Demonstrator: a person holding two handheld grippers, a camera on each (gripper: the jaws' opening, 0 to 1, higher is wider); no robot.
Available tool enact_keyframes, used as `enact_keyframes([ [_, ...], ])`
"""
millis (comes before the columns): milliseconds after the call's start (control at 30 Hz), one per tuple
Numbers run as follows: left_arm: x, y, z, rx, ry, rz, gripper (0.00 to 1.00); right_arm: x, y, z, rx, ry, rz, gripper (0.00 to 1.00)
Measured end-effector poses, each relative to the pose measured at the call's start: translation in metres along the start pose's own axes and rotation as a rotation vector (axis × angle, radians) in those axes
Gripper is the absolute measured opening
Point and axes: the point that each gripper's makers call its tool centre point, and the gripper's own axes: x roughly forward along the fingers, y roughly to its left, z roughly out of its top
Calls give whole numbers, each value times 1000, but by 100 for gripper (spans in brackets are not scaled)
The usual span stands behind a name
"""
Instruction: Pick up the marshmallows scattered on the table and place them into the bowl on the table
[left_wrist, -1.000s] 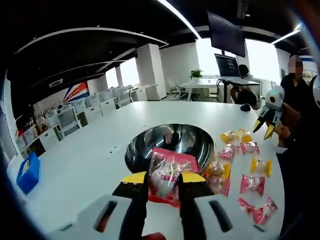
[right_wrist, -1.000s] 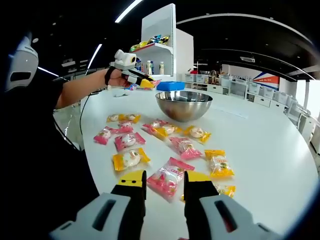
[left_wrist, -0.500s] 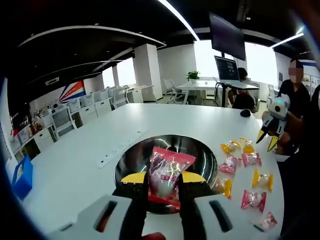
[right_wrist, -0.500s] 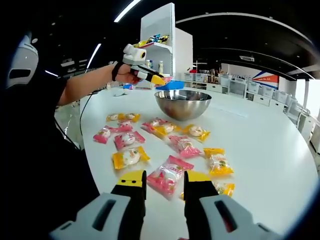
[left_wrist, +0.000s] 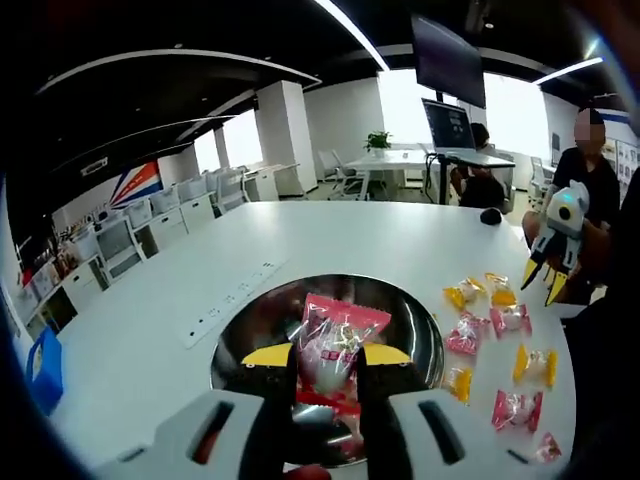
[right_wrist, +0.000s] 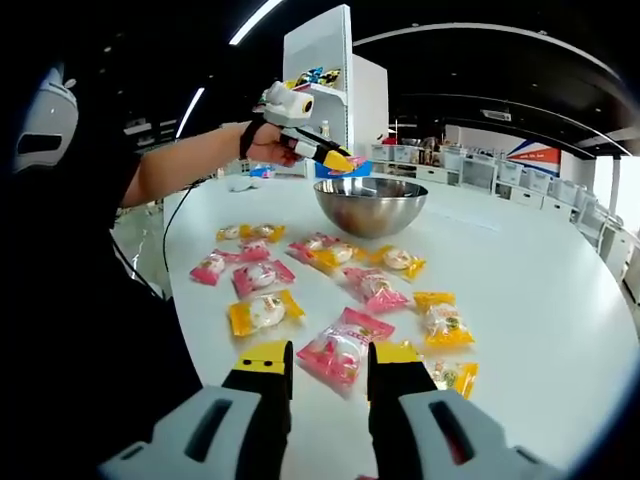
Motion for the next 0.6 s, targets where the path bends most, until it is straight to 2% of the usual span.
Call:
enact_keyframes([
  [133, 7, -1, -2, -8, 7, 2, 24, 1, 0, -3, 6, 7, 0, 30],
  [233, 11, -1, -6, 29, 35, 9, 24, 1, 3, -1, 5, 4, 5, 30],
  [600, 19, 0, -7, 4, 41, 23, 24, 0, 3, -4, 11, 3, 5, 30],
])
